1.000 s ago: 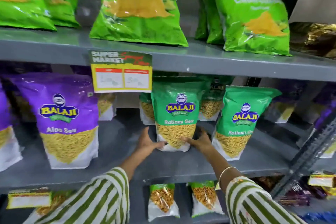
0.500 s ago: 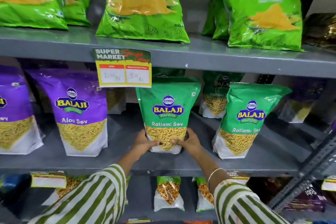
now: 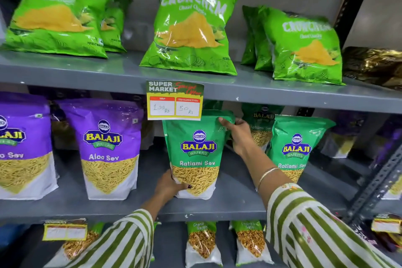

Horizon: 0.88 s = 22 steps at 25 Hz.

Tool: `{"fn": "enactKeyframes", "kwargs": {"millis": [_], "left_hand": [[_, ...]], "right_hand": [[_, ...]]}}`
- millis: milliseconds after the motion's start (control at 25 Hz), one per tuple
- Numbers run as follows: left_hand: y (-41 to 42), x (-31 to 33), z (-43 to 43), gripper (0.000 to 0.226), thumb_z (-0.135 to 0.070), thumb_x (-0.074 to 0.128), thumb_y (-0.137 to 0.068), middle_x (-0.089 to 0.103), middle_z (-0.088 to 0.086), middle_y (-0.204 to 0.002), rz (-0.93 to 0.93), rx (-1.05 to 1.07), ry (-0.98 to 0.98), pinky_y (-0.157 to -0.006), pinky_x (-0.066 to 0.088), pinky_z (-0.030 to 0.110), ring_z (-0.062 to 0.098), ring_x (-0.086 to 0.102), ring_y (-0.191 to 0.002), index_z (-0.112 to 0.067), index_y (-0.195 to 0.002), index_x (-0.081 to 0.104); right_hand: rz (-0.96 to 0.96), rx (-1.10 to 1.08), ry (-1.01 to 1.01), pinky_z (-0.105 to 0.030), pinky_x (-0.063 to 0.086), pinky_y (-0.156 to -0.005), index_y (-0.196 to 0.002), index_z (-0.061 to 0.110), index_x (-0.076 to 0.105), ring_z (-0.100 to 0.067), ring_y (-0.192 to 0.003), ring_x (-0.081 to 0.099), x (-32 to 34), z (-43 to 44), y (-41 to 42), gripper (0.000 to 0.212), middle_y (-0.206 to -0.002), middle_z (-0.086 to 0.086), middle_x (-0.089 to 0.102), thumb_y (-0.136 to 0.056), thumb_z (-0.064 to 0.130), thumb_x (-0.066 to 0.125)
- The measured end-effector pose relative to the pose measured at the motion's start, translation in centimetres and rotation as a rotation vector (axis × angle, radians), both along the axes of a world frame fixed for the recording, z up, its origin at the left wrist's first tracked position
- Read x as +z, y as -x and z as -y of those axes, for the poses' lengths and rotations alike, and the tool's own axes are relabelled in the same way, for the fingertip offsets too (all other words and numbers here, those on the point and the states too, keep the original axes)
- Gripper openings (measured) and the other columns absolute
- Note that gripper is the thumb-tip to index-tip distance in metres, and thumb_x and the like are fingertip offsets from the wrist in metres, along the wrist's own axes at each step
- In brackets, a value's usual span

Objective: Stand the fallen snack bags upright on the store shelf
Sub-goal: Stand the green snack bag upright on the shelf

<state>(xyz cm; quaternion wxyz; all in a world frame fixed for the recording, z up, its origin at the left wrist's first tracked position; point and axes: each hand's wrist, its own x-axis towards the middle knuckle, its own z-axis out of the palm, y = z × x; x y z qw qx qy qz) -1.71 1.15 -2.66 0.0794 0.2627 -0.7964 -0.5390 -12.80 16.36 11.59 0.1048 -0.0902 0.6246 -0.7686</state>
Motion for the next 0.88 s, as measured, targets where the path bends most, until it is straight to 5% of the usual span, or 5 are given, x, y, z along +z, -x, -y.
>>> {"fn": "enactKeyframes", "kwargs": {"millis": [200,360,560,680,880], "left_hand": [[-0.3,0.0,0.0,0.064,-0.010,0.080,-0.066,0.061,0.016,-0.128,-0.030,-0.011,-0.057,-0.092,0.045,0.030,0.027,0.058,-0.115,-0.003,-0.123,0.052],[-0.6,-0.3,0.1,0.079,-0.009,0.082,-0.062,0.054,0.013,-0.135,-0.003,-0.082,-0.094,-0.095,0.041,0.030,0.026,0.051,-0.123,-0.007,-0.130,0.042],[-0.7,-0.7,-1.2,0.072,-0.008,0.079,-0.065,0.056,0.013,-0.134,-0.018,0.032,-0.015,-0.092,0.041,0.028,0.027,0.051,-0.123,-0.006,-0.128,0.044],[-0.8,-0.6,-1.5,0.070,-0.006,0.078,-0.067,0.055,0.014,-0.134,-0.018,0.035,-0.012,-0.095,0.041,0.030,0.027,0.050,-0.124,-0.005,-0.128,0.043],[-0.9,-0.8,-1.2,0.074,-0.009,0.078,-0.068,0.051,0.013,-0.137,-0.016,-0.007,-0.007,-0.100,0.040,0.034,0.028,0.047,-0.126,-0.006,-0.131,0.039]], "right_hand": [[-0.027,-0.031,0.039,-0.033,0.055,-0.072,-0.079,0.011,0.064,-0.022,-0.075,0.064,0.2,0.2,-0.1,0.006,-0.083,-0.007,0.068,-0.078,0.006,0.068],[0.038,0.041,-0.074,-0.035,0.051,-0.087,-0.115,0.007,0.053,-0.024,-0.105,0.061,-3.7,-0.9,-0.3,0.053,-0.114,-0.010,0.065,-0.070,0.022,0.077],[0.117,0.254,-0.420,-0.033,0.050,-0.089,-0.120,0.001,0.049,-0.026,-0.109,0.056,-10.8,-2.1,-2.4,0.052,-0.117,-0.013,0.059,-0.074,0.003,0.072],[0.096,0.194,-0.411,-0.022,0.050,-0.073,-0.114,-0.002,0.052,-0.022,-0.101,0.055,-11.9,-1.9,-3.1,0.045,-0.113,-0.018,0.061,-0.073,-0.002,0.071],[0.078,0.171,-0.423,-0.030,0.045,-0.087,-0.119,-0.004,0.048,-0.025,-0.107,0.055,-12.2,-2.0,-3.4,0.051,-0.122,-0.019,0.059,-0.075,0.003,0.071]]}}
